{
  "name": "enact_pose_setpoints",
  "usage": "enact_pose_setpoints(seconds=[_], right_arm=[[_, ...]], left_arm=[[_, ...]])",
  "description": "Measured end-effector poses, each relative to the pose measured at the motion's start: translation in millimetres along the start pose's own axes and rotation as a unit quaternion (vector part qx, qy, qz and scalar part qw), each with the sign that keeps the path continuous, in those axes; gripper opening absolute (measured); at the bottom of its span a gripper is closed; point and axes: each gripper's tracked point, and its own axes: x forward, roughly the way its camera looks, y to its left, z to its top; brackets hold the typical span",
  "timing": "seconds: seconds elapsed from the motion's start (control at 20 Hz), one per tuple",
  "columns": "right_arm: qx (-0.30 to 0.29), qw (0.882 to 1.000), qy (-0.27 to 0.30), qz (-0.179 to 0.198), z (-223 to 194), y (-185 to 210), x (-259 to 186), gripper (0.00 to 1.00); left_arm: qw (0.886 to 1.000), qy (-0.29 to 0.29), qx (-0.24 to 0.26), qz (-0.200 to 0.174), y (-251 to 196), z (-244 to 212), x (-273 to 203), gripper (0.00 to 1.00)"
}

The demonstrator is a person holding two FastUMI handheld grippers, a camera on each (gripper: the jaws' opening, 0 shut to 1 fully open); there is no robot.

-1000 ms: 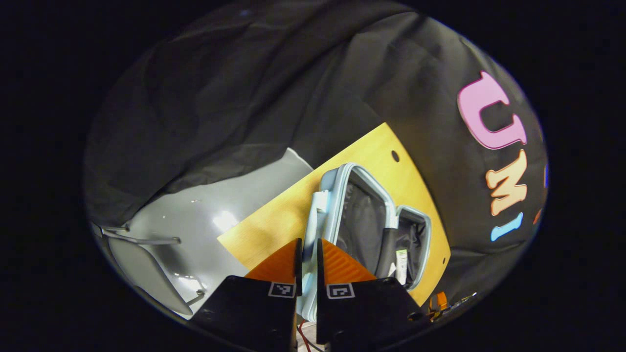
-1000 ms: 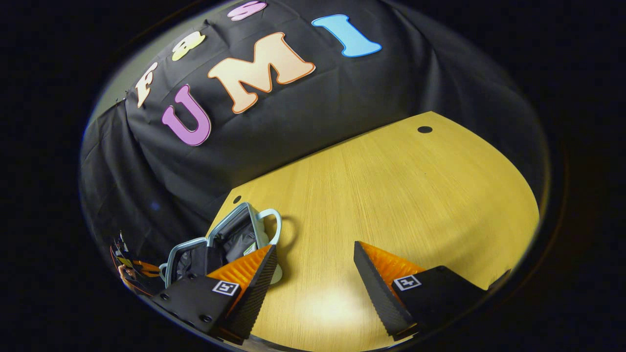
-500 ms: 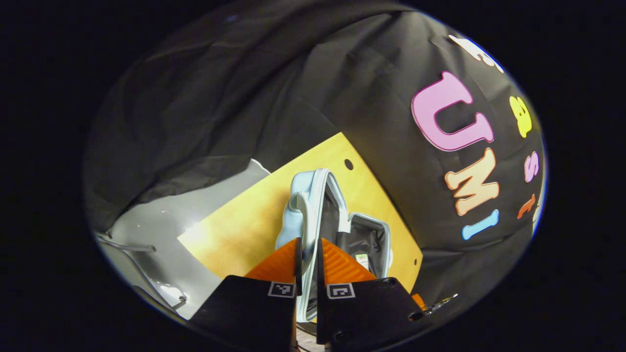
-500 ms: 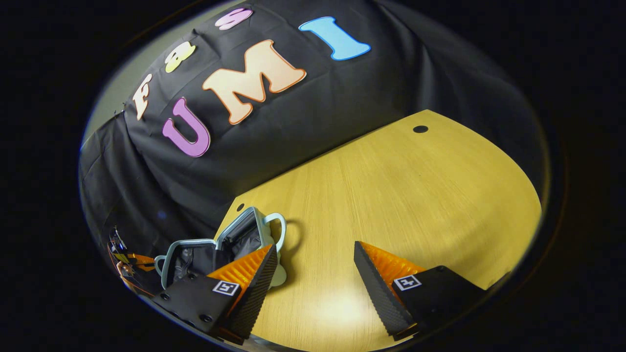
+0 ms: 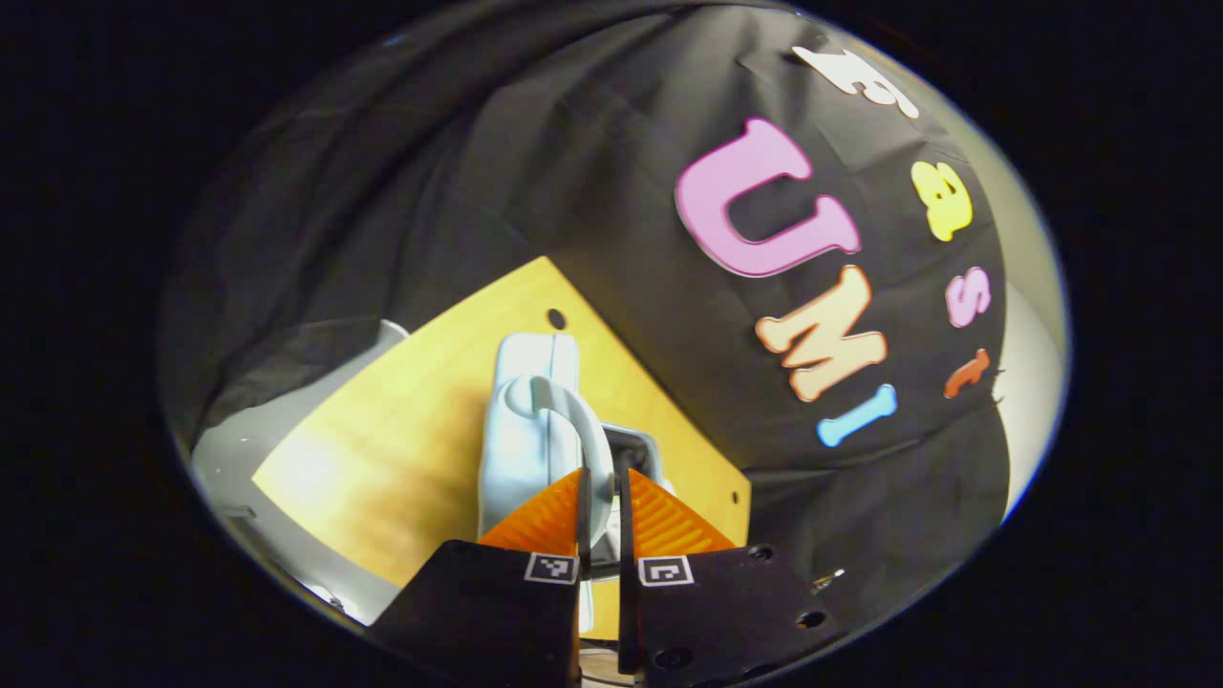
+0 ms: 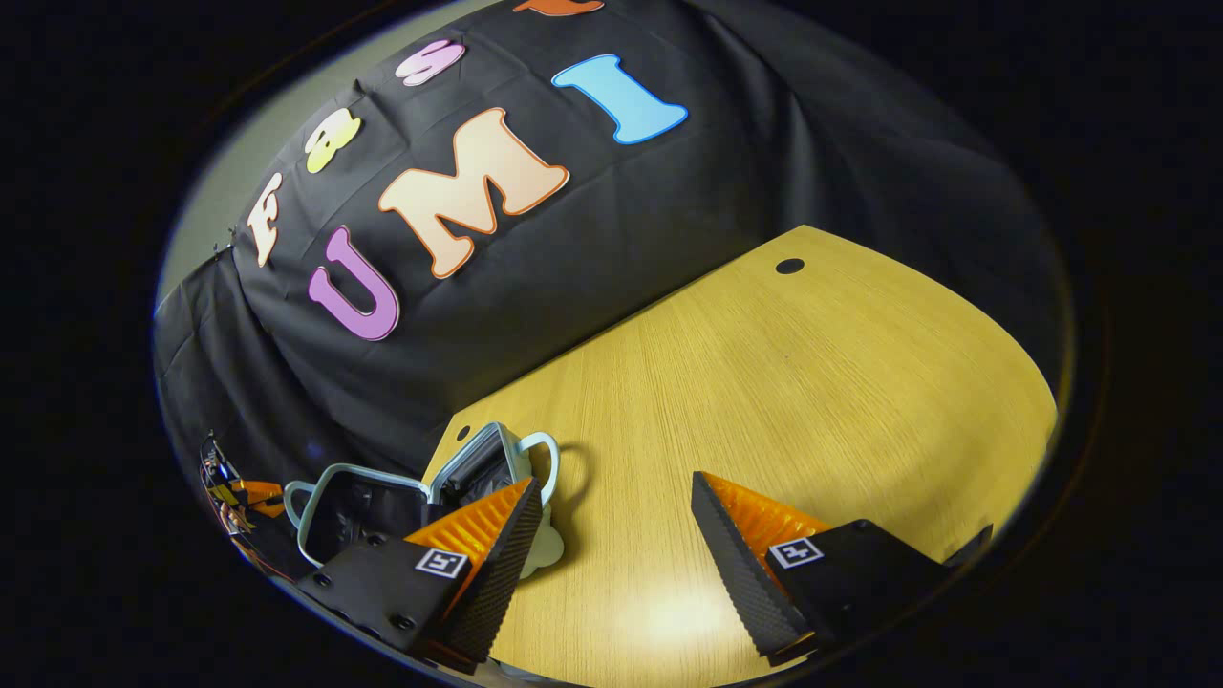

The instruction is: First open the suitcase, pack the skin care products into it, and then close the suitcase.

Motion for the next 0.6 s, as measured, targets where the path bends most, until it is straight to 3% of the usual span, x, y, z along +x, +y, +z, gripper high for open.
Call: enact_pose_setpoints(seconds=[0.35,0.6], right_arm=[[0.015,1.000,-0.015,-0.006,1.6,-14.5,-15.8,0.98],[0.029,0.999,-0.021,-0.024,1.9,-42.1,-35.5,0.98]], left_arm=[[0.996,0.047,0.039,-0.070,-84.4,-29.2,54.0,0.07],[0.991,0.095,0.044,-0.087,-118.1,-64.1,101.8,0.07]])
